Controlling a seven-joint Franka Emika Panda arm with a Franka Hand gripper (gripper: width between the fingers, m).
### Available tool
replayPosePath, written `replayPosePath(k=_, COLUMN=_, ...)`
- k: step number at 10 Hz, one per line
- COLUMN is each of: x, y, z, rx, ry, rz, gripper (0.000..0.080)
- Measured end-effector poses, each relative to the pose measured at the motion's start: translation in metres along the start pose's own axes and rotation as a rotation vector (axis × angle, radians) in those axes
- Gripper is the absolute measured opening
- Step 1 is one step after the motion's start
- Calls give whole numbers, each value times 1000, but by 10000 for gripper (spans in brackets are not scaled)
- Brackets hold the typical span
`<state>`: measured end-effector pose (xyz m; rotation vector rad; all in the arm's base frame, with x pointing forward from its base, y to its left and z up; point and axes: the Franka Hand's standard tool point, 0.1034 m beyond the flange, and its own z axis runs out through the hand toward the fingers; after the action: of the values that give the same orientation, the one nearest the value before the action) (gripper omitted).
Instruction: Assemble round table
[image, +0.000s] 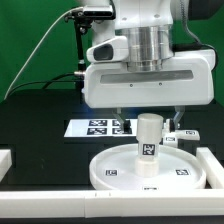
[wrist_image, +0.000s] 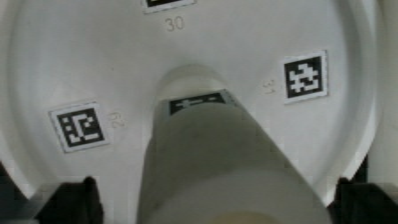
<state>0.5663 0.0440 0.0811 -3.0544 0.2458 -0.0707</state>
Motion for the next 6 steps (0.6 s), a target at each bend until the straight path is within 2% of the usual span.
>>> replayPosePath(k=1, x=0, y=0, z=0, rx=0, ry=0, rz=5, gripper=649)
replayPosePath(k=2, x=0, y=0, z=0, rx=0, ry=0, rz=41, gripper=530)
replayPosePath(k=3, x=0, y=1, z=0, rx=0, ry=0, rz=41, gripper=530)
replayPosePath(k=4, x=1, y=4, z=0, rx=-2, ry=1, rz=95, gripper=414)
replayPosePath(k=6, x=0, y=5, z=1, rx=-6, ry=0, rz=335, gripper=414)
